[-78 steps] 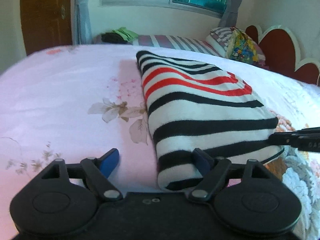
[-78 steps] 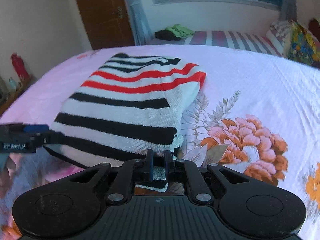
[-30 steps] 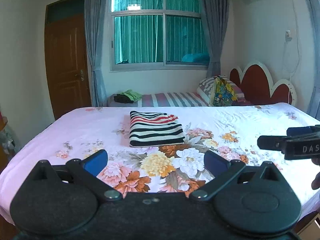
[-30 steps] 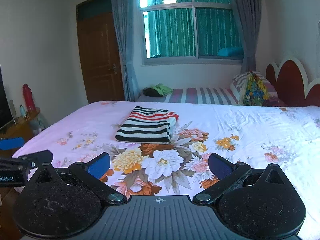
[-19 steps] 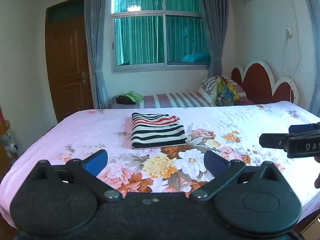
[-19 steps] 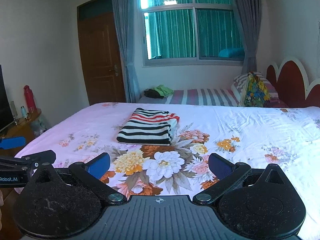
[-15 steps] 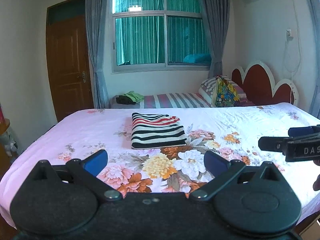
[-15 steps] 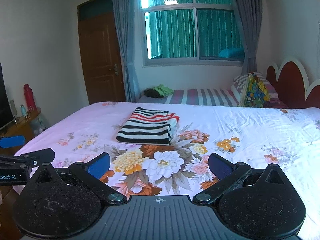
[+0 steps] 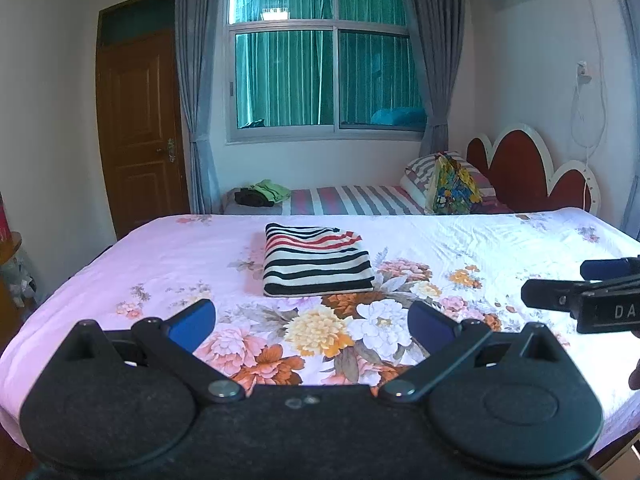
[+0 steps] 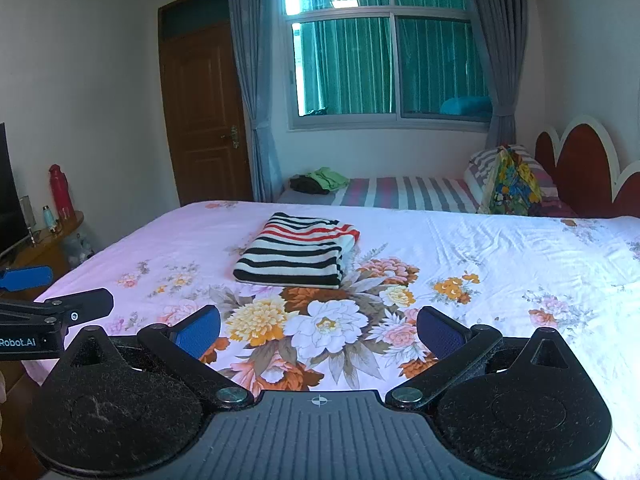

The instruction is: Fold small clothes

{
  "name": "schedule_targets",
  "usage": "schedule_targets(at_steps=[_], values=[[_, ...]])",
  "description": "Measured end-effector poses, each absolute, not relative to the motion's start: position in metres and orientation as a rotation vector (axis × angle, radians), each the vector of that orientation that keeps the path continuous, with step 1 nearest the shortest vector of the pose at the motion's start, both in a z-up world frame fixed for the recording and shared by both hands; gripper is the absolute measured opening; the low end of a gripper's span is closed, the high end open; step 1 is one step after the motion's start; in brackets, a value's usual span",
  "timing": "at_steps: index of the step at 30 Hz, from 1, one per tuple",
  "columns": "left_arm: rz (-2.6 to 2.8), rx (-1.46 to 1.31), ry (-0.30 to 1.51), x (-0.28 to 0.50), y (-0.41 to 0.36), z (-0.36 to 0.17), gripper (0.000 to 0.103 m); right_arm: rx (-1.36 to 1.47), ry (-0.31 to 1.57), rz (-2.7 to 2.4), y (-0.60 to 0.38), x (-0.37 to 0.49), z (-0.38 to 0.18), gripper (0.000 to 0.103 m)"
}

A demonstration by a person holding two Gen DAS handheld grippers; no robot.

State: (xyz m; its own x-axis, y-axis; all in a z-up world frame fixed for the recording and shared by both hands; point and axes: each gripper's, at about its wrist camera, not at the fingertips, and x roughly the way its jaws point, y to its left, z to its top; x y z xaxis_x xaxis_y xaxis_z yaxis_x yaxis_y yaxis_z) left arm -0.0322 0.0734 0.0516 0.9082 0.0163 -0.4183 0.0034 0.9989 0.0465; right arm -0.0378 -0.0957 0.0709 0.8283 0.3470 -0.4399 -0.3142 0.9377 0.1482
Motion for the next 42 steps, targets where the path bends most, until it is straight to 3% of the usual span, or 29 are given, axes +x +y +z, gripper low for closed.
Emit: schedule_targets(at_steps=[42], values=[[-0.014,0.046,0.433,-0.0324,0.0728,0.052,0.103,0.047,0.487,0.378,-0.0911,-0.0369,0.0714,0.103]])
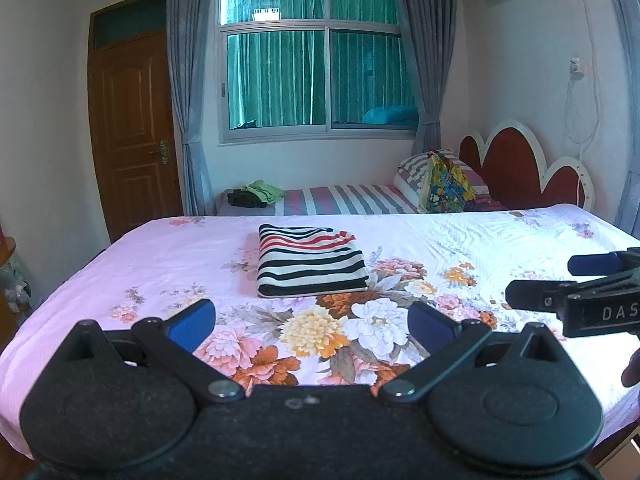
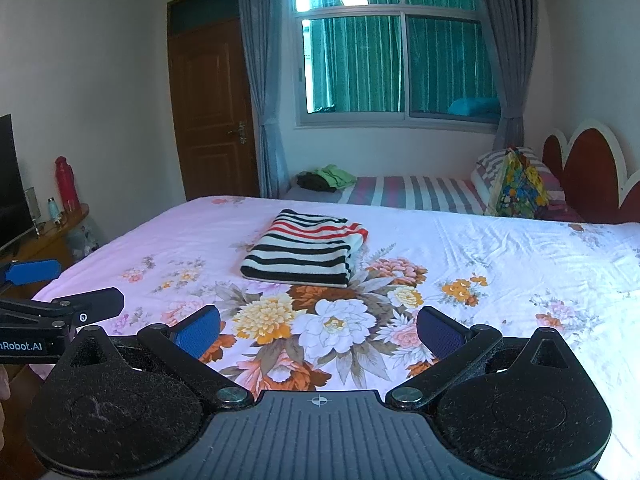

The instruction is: Fold small clothes

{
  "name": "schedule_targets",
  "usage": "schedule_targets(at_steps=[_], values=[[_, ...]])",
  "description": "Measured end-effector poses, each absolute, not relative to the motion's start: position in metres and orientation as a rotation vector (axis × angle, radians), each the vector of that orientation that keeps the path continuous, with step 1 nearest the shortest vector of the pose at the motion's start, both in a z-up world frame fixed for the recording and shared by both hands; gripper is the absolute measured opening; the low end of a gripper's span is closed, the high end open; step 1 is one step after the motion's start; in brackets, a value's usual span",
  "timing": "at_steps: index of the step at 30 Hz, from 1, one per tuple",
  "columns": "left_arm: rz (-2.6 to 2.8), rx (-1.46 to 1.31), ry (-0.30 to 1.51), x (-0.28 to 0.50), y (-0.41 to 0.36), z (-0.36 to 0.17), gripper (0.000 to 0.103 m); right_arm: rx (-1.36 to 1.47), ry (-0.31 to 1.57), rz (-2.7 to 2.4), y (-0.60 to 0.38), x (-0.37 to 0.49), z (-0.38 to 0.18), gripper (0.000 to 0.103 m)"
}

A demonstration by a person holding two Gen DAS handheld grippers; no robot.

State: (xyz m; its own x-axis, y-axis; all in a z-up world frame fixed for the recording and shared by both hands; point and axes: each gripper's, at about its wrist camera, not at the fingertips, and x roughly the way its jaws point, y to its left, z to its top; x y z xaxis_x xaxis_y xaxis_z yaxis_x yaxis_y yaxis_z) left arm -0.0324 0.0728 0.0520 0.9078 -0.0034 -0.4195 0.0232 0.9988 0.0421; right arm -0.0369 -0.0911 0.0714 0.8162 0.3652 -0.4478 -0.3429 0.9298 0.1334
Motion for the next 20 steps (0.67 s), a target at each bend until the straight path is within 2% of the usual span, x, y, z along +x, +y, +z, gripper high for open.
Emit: schedule_targets(at_steps=[20], values=[[-0.045,0.083,0.412,-0.0288,0.0755,0.0506,0.102,0.04,0.488,0.383,-0.0983,-0.0337,0.0693,0.103]])
